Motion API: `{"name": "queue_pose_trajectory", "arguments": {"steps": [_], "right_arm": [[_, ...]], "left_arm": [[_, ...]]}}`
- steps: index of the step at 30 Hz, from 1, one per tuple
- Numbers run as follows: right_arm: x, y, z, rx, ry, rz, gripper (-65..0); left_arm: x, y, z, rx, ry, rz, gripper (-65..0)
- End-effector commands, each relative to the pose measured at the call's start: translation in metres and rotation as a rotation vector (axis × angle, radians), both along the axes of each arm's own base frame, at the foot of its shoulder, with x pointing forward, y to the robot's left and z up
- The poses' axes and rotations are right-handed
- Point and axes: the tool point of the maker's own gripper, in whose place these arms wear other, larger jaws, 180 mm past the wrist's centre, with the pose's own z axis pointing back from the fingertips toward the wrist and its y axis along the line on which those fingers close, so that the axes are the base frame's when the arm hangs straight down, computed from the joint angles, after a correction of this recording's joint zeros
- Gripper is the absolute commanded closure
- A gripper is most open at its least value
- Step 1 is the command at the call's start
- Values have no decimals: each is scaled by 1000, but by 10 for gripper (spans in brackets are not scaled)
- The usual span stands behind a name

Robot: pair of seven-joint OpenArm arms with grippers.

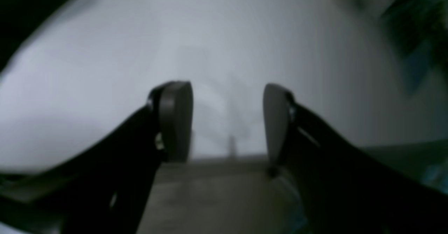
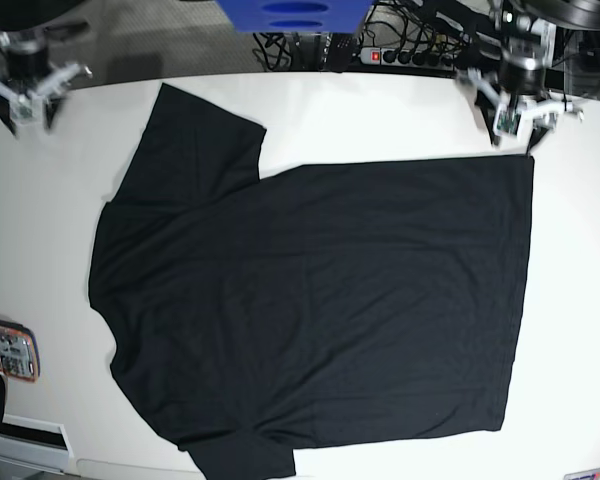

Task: Fold the T-shirt properly
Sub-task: 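Move right gripper to the shirt's shoulder and left gripper to its corner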

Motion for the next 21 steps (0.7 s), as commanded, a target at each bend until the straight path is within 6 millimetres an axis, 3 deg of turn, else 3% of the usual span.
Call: {"name": "queue_pose_trajectory", "arguments": {"steps": [1, 5, 8, 12, 18, 21], "right_arm": [[-5, 4, -2, -59, 38, 40, -313], [13, 40, -20, -164, 100, 188, -313], [18, 54, -25, -158, 122, 221, -314], [14, 84, -34, -94, 190, 351, -314], [8, 100, -42, -57, 242, 445, -313], [7, 122, -43, -44, 219, 523, -313]], "left_arm": [[5, -2, 10, 29, -31, -38, -282], [22, -10, 16, 59, -60, -93, -282], [28, -20, 14, 27, -54, -115, -282], [31, -26, 12, 22, -42, -150, -282], [38, -26, 18, 166, -53, -214, -282], [36, -33, 16, 204, -51, -234, -282]]}}
